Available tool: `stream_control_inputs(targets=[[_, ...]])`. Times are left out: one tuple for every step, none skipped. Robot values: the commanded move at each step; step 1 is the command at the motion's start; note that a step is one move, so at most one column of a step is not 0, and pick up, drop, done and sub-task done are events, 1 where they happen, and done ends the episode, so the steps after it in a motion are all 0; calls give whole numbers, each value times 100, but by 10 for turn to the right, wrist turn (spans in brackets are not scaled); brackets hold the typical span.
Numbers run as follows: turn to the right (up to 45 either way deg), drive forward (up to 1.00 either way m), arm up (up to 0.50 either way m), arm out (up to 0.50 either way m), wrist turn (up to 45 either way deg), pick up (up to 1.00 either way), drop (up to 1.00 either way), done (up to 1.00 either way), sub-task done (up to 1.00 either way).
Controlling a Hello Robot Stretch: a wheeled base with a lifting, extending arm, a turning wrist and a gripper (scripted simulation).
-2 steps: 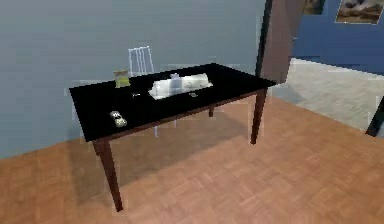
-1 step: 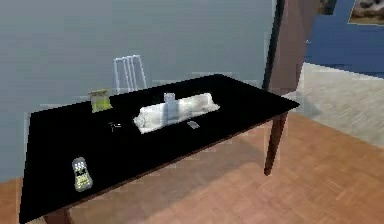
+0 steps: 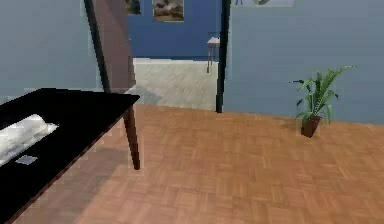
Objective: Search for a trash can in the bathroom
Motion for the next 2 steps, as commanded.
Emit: stream_control_inputs(targets=[[60,0,0,0,0,0,0,0,0],[30,0,0,0,0,0,0,0,0]])
